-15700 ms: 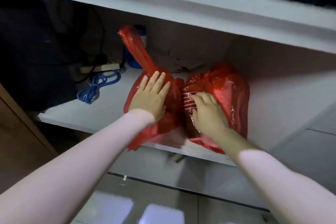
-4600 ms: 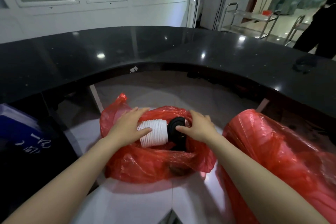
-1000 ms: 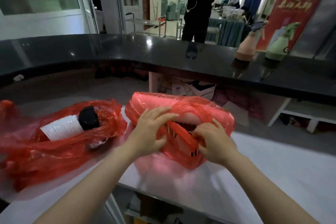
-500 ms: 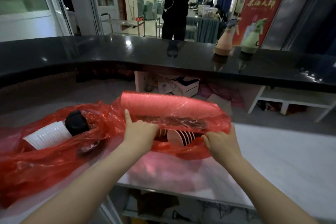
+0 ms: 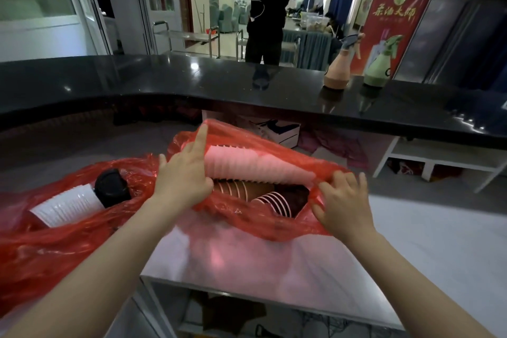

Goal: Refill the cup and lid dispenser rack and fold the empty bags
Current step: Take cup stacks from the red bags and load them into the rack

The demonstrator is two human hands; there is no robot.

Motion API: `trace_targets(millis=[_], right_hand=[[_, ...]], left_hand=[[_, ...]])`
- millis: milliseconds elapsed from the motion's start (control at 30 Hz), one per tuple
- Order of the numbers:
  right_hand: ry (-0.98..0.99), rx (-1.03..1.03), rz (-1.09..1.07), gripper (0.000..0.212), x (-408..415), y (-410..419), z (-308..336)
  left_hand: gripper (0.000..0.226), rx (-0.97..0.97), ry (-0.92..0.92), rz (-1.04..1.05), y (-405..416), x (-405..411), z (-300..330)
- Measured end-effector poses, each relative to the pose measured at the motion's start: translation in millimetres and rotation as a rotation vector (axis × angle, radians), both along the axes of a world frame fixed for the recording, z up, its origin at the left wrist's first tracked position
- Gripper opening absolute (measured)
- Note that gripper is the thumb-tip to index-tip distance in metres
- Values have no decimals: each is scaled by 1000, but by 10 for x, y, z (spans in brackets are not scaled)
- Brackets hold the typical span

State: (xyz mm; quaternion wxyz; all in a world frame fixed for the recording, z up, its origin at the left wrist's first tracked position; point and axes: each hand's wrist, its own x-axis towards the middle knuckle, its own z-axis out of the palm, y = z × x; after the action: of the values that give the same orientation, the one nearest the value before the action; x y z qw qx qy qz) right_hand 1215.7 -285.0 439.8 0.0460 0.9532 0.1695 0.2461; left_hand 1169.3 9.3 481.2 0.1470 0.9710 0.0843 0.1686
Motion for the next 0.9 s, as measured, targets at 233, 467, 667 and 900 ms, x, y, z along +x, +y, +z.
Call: trace_targets(millis=[233, 467, 667, 900], right_hand=[[-324, 49, 334, 33, 52, 388, -38], [114, -153, -78, 74, 508, 164, -94], [239, -171, -31, 83, 844, -60, -109], [367, -155, 91, 109, 1152, -197, -101]], left_hand=[[70, 57, -91, -51, -121, 178, 86], [48, 521, 128, 127, 94, 281, 45], [98, 447, 276, 129, 381, 418, -233], [102, 436, 391, 51, 705, 706, -208]])
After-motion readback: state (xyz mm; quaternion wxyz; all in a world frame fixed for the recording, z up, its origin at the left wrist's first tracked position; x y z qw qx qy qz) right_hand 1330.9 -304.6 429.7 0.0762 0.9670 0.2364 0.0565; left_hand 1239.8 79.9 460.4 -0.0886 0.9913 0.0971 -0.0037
